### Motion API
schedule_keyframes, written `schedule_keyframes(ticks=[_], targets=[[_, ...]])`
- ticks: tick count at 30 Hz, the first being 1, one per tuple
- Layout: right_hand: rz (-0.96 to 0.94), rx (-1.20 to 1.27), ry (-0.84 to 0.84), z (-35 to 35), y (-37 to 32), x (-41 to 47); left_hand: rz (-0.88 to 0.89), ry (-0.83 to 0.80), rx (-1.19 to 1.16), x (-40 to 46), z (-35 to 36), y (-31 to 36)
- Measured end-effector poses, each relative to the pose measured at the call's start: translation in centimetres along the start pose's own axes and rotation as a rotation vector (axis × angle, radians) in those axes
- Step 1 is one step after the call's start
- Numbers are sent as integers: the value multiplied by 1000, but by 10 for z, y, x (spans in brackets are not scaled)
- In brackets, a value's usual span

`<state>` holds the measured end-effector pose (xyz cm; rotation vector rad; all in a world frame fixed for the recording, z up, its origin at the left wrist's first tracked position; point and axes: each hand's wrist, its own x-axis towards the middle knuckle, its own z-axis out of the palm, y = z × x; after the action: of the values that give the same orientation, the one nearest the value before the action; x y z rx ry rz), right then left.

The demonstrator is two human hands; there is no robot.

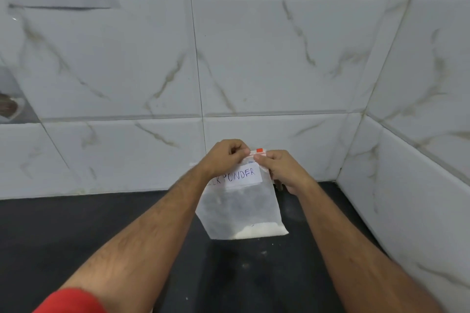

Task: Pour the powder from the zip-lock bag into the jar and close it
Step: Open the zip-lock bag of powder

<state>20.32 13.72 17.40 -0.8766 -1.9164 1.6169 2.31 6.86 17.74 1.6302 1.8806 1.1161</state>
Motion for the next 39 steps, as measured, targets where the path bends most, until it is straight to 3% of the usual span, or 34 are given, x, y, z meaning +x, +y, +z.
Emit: schedule_keyframes(ticks=[14, 19, 27, 39], targets=[[-17, 268, 172, 22, 9, -103, -8, -159, -113, -88, 2, 36], [62, 306, 234, 33, 33, -135, -23, -245, -71, -117, 21, 33], [123, 346, 276, 44, 56, -153, -19, -164, -115, -132, 56, 27], [76, 366, 338, 44, 54, -158, -11, -186, -90, -130, 59, 33]])
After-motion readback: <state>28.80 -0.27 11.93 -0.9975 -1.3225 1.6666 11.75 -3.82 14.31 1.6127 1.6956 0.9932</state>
